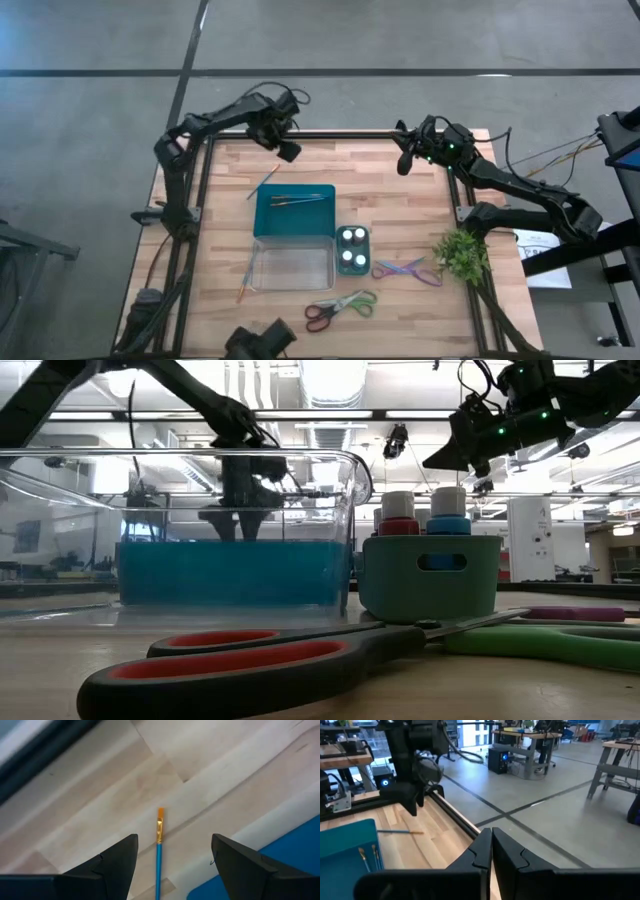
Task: Pick & Place Paint Supplies
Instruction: Put the blue paint brush into the blue bin
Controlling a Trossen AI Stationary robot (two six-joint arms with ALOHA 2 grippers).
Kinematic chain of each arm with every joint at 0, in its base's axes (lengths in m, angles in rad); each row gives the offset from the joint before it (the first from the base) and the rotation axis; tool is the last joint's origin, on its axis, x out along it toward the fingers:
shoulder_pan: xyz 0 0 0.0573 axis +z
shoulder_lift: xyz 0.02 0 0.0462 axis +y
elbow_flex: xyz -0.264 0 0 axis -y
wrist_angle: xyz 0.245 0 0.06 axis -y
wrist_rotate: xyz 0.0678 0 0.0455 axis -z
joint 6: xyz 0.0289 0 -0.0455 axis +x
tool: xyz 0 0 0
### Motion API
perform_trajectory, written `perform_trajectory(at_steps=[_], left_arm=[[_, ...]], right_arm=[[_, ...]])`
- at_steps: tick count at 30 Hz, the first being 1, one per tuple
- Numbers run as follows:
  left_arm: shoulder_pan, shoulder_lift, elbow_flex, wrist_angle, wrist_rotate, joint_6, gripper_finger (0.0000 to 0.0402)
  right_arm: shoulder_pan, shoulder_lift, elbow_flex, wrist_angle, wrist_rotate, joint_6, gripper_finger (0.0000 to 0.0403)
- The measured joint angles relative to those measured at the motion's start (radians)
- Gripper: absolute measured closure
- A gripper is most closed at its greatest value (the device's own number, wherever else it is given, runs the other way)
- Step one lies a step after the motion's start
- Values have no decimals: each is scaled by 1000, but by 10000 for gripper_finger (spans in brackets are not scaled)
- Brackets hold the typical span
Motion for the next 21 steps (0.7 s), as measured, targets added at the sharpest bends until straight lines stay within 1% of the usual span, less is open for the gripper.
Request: perform_trajectory(at_steps=[7,10,16,21], left_arm=[[-50,74,-11,-3,-43,-31,143],[-57,105,-21,0,-43,-32,152],[-50,124,-37,55,-43,-24,202],[-28,123,-39,70,-43,26,239]], right_arm=[[0,0,-13,-12,0,-1,394],[0,0,-14,-21,0,-5,393],[0,0,-14,-21,0,-9,394],[0,0,-14,-21,0,-8,394]])
